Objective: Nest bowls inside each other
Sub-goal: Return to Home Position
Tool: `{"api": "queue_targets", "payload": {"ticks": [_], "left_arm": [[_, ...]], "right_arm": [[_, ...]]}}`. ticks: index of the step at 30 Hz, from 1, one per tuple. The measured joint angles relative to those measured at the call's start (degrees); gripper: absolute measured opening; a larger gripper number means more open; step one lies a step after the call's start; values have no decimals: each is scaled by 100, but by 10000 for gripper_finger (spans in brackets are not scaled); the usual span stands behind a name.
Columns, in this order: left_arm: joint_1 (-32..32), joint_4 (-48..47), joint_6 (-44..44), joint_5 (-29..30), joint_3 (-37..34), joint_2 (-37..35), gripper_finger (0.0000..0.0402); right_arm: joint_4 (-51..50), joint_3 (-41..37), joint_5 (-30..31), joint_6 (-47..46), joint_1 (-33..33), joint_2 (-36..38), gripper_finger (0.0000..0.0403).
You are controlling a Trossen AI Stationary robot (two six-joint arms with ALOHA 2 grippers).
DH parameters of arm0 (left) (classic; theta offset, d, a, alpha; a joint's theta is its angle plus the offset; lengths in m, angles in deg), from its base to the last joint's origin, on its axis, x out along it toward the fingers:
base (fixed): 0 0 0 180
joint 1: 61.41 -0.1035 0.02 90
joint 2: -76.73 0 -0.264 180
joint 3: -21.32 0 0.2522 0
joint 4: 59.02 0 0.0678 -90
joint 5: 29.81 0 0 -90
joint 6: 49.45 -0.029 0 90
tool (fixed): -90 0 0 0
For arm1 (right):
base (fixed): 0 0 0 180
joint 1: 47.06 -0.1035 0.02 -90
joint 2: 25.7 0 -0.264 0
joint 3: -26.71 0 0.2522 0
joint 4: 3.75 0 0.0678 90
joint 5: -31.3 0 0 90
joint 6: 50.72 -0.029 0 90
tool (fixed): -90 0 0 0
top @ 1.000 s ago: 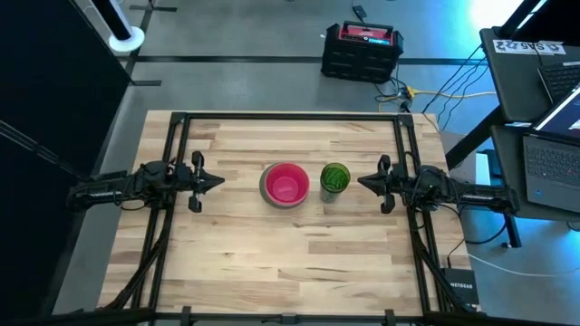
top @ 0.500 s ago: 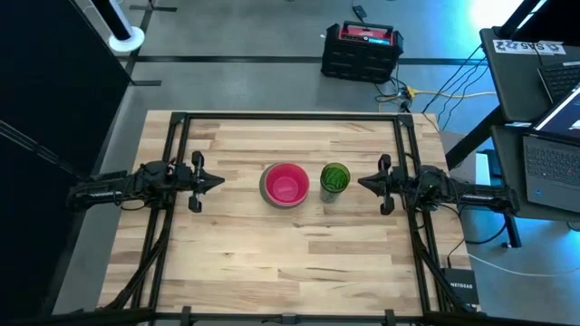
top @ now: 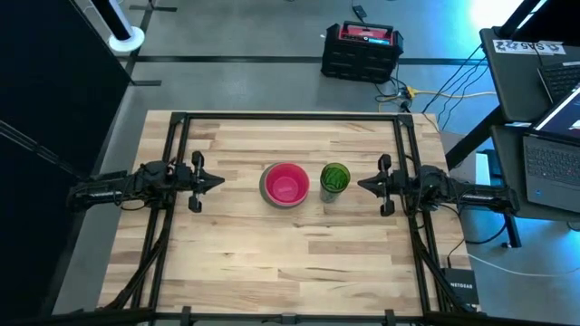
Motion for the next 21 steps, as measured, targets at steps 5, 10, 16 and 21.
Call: {"api": "queue_targets", "payload": {"ticks": [5,10,16,21], "left_arm": [[0,-1,0,0,0,1,0],[0,0,0,0,0,0,0],[0,1,0,0,0,-1,0],[0,1,0,0,0,1,0]], "right_arm": [[-11,0,93,-10,0,-4,1],[-12,0,103,-13,-1,-4,1],[-14,0,114,-17,-2,-4,1],[-15,0,123,-21,0,-4,1]]}}
